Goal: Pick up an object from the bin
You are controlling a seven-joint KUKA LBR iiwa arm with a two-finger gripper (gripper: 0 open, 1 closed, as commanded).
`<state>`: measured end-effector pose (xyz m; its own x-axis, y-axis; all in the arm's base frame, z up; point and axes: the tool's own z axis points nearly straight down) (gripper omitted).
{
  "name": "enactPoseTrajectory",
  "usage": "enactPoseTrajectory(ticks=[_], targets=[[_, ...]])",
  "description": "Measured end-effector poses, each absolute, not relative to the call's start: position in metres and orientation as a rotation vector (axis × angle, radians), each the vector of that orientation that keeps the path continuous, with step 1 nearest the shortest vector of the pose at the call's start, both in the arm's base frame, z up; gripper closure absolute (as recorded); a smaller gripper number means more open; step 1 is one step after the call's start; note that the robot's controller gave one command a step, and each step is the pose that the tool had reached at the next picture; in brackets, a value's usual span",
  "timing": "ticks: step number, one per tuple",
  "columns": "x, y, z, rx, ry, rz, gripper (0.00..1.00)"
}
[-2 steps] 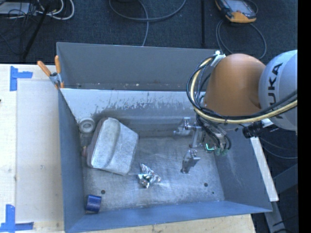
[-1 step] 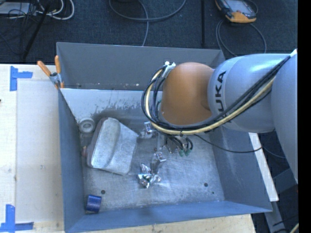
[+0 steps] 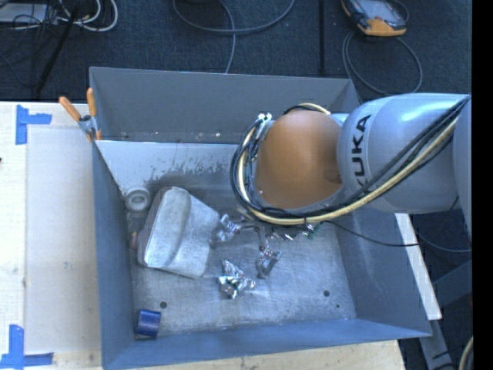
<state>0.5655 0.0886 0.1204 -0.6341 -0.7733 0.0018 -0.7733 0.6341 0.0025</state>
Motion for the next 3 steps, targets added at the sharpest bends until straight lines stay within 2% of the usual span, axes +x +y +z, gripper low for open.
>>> enactPoseTrajectory(ticks=[1,2,3], targets=[[0.53,0.117,0.111,1.95,-2.46,-0.005,0.0],[0.552,0.127,0.071,2.161,-2.273,-0.004,0.0],[0.566,0.198,0.071,2.529,-1.86,-0.004,0.0]])
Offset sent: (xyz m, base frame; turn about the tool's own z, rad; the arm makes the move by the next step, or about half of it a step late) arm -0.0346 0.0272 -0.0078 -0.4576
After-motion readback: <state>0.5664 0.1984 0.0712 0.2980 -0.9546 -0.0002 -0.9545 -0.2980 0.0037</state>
